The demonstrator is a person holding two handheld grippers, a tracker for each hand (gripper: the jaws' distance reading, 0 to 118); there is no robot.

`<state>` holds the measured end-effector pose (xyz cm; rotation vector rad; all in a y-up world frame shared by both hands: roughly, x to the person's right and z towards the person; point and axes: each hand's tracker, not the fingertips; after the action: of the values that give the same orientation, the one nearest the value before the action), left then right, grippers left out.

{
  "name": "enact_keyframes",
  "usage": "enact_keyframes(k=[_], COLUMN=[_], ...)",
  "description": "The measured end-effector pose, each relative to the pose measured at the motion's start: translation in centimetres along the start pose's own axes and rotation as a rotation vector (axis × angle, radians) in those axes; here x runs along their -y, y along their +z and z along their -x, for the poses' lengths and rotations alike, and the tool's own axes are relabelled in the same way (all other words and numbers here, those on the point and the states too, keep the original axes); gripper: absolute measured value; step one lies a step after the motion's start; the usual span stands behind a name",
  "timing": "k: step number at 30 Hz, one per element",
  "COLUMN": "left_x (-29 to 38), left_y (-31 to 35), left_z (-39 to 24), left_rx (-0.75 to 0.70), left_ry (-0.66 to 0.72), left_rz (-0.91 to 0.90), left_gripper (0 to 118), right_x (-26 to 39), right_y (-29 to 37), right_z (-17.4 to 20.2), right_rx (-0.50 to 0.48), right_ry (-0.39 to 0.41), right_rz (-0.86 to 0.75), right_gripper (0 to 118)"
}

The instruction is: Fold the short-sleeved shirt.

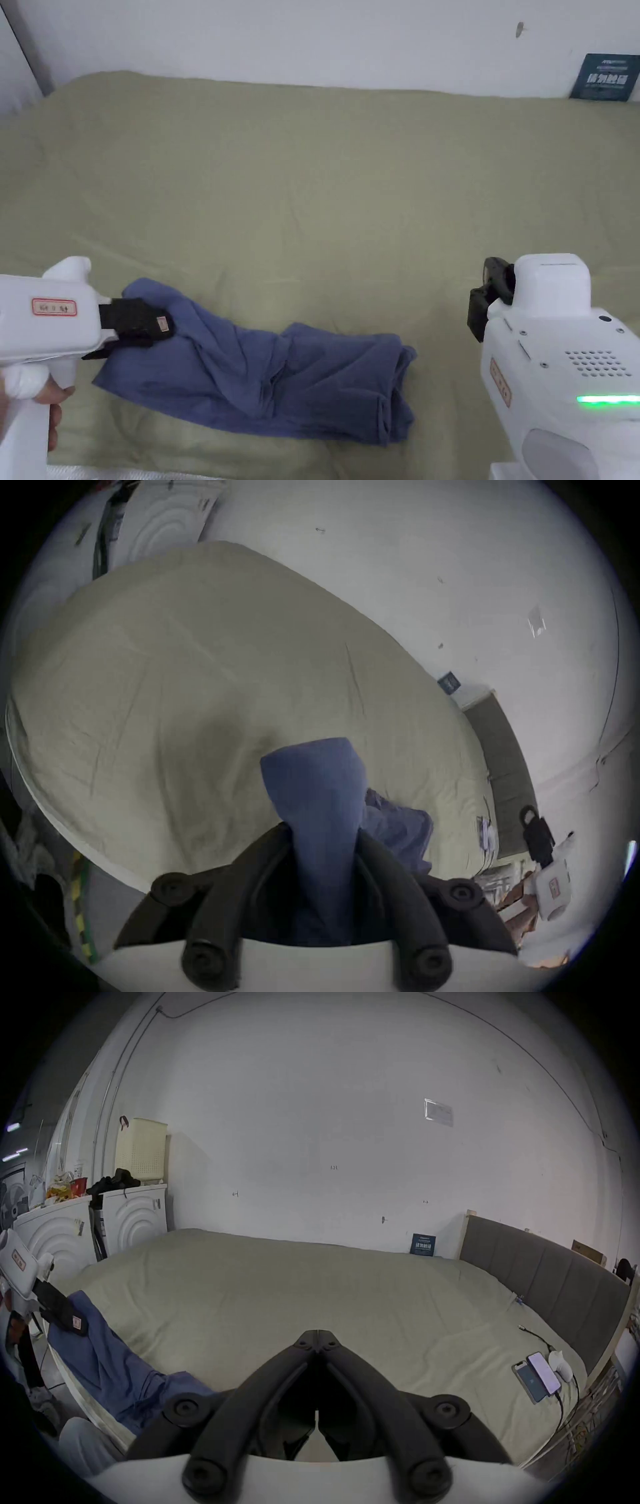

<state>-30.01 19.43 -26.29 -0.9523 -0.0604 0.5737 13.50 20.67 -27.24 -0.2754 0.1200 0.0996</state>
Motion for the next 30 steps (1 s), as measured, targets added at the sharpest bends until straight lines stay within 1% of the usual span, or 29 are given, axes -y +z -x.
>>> enact_keyframes(k=[3, 5, 7, 10, 14, 15, 16, 17, 18, 19, 20, 22, 23, 24, 25, 26, 27, 29, 30], left_x=[0.5, 0.8, 1.3, 2.4, 4.4, 4.9, 5.6, 6.3, 6.4, 6.6, 6.5, 6.0, 5.6, 5.3, 4.8, 4.5, 4.3, 3.9, 4.0], left_y=[-0.9, -1.8, -3.0, -5.5, -10.2, -11.3, -12.6, -14.0, -15.2, -16.2, -16.1, -15.0, -13.9, -13.1, -12.1, -11.4, -10.9, -10.4, -10.4], left_z=[-3.8, -6.7, -9.5, -13.4, -17.2, -17.8, -18.4, -18.6, -18.7, -18.5, -18.2, -17.6, -16.6, -15.8, -15.0, -14.0, -12.9, -11.6, -11.2], left_rx=[0.016, -0.003, -0.003, 0.019, -0.007, -0.013, -0.016, 0.009, 0.041, 0.074, 0.1, 0.096, 0.122, 0.173, 0.233, 0.295, 0.317, 0.398, 0.415], left_ry=[-0.047, -0.136, -0.197, -0.257, -0.363, -0.362, -0.389, -0.397, -0.409, -0.402, -0.353, -0.319, -0.29, -0.272, -0.244, -0.196, -0.149, -0.126, -0.119], left_rz=[0.039, 0.053, 0.077, 0.153, 0.188, 0.186, 0.189, 0.2, 0.256, 0.295, 0.237, 0.211, 0.176, 0.159, 0.157, 0.169, 0.164, 0.197, 0.193], left_gripper=[16, 16, 16, 16, 16, 17, 29, 59, 108, 118, 118, 95, 85, 61, 25, 0, 0, 0, 0], right_x=[-0.2, -0.3, -0.3, 0.1, 1.1, 1.3, 1.6, 1.9, 2.1, 2.3, 2.6, 2.9, 3.0, 3.1, 3.2, 3.4, 3.6, 3.9, 4.0], right_y=[0.5, 0.8, 1.1, 1.4, 1.5, 1.5, 1.5, 1.5, 1.5, 1.4, 1.3, 1.4, 1.5, 1.5, 1.5, 1.4, 1.4, 1.4, 1.4], right_z=[0.1, -0.1, -0.4, -1.2, -2.3, -2.5, -2.7, -3.0, -3.1, -3.4, -3.7, -4.2, -4.5, -4.7, -4.8, -4.9, -5.0, -4.9, -4.9], right_rx=[0.041, 0.053, 0.063, 0.078, 0.095, 0.098, 0.099, 0.103, 0.106, 0.107, 0.109, 0.12, 0.124, 0.125, 0.125, 0.127, 0.127, 0.123, 0.121], right_ry=[0.015, 0.019, 0.029, 0.035, 0.02, 0.018, 0.016, 0.015, 0.015, 0.016, 0.015, 0.003, -0.015, -0.029, -0.04, -0.045, -0.051, -0.063, -0.067], right_rz=[-0.037, -0.05, -0.056, -0.051, -0.02, -0.011, 0.0, 0.008, 0.016, 0.028, 0.037, 0.046, 0.051, 0.056, 0.061, 0.067, 0.071, 0.082, 0.087], right_gripper=[0, 0, 0, 0, 0, 0, 0, 0, 0, 0, 0, 0, 0, 0, 0, 0, 0, 0, 0])
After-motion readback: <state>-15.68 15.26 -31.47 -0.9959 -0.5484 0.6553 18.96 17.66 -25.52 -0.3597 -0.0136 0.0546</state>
